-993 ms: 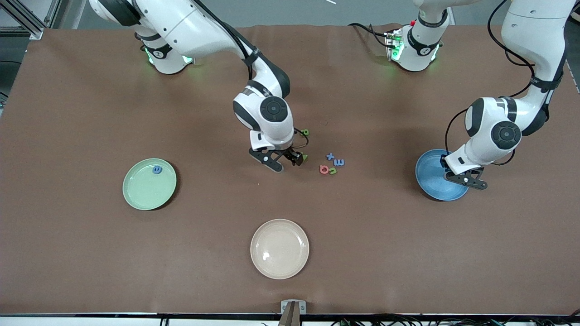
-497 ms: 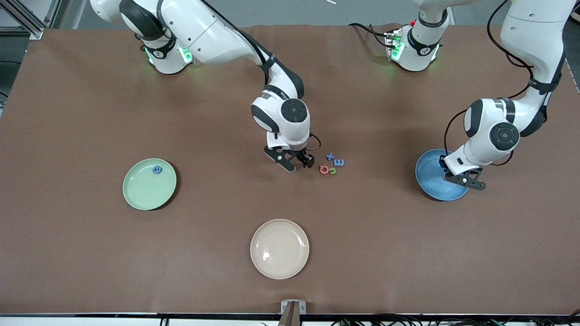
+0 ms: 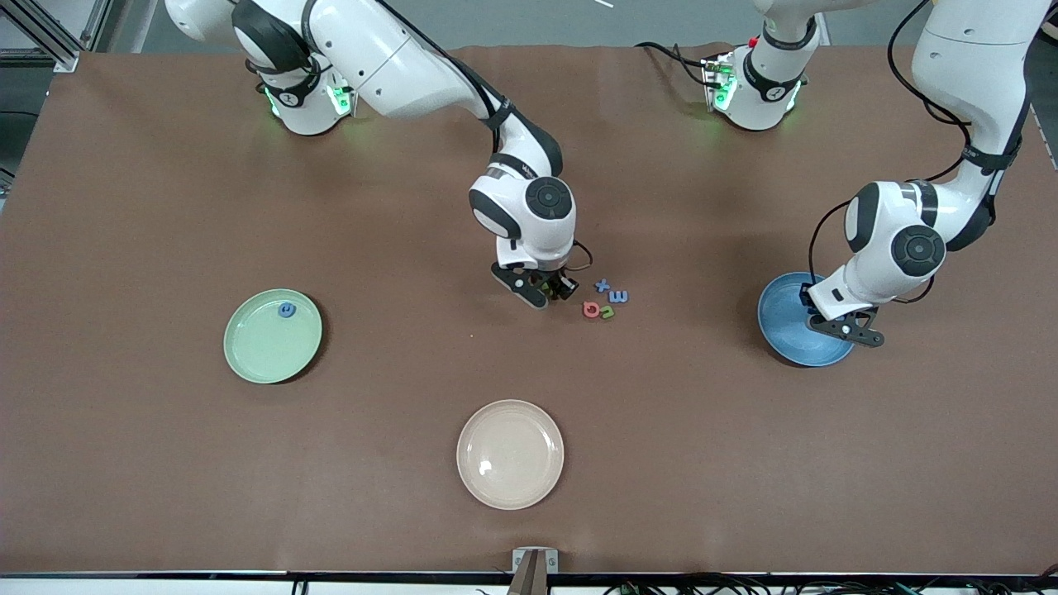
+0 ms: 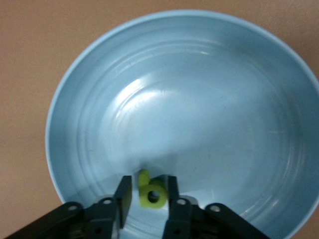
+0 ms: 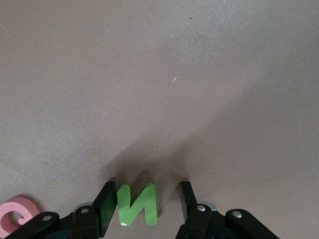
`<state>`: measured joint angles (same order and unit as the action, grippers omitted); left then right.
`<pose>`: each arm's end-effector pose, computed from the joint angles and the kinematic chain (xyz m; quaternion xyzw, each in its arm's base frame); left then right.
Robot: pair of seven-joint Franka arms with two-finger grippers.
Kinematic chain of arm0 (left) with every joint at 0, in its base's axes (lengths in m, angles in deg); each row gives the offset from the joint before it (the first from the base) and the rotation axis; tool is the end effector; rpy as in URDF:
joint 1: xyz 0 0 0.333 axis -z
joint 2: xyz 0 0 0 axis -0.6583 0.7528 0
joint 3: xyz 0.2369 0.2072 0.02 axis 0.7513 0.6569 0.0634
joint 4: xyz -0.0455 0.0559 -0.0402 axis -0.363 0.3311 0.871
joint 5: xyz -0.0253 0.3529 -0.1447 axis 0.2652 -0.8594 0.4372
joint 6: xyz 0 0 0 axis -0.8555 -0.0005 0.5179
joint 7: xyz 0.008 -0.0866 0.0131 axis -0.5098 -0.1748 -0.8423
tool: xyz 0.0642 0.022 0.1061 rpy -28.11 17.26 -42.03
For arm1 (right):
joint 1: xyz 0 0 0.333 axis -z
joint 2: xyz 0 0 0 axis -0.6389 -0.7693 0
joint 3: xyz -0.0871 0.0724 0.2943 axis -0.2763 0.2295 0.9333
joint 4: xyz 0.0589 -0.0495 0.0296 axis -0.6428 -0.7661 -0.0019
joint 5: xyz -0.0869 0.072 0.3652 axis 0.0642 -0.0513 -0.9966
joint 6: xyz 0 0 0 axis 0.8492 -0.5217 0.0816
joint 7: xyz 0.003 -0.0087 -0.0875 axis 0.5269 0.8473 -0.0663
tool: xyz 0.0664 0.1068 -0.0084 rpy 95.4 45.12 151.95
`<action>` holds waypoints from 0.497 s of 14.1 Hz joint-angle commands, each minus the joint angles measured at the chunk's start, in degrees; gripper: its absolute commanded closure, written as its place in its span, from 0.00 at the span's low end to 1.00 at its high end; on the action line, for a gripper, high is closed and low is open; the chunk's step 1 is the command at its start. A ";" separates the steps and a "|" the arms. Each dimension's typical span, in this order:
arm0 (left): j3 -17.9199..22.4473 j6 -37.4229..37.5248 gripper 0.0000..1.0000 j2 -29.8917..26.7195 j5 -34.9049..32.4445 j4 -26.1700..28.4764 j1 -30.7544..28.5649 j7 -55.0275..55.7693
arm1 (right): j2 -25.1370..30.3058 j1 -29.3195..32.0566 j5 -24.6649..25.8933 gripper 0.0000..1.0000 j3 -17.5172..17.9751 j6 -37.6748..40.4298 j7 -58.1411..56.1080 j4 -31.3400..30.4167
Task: Sort upper and lower case letters into plates
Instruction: 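Release the b into the blue plate while the right gripper grasps the green N, then place the green N in the green plate while the left gripper returns to the letters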
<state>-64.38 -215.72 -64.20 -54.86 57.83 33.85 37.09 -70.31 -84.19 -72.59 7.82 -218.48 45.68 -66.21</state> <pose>0.5305 0.0324 0.1795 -0.9817 0.1798 0.0392 0.0492 0.4568 0.5498 0.1664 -0.9403 0.3401 -0.0099 0.0010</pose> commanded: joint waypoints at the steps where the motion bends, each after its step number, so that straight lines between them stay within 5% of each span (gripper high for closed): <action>1: -1.13 0.06 0.00 -2.03 -1.02 -0.12 -0.06 -0.53 | -0.40 -1.05 1.29 0.51 -0.49 0.49 2.70 0.80; 5: -7.98 8.05 0.00 -4.23 0.12 -3.28 -0.15 3.31 | -0.05 -0.52 1.99 0.97 -0.49 0.58 2.44 0.80; 7: -11.49 12.18 0.00 -4.32 1.08 -5.82 -0.15 8.49 | 1.09 1.66 1.90 1.00 -0.49 0.67 1.12 0.11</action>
<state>-73.24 -207.51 -67.51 -54.67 54.07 33.89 42.34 -70.31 -84.44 -72.21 7.30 -218.40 46.67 -65.61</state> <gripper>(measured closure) 0.000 0.670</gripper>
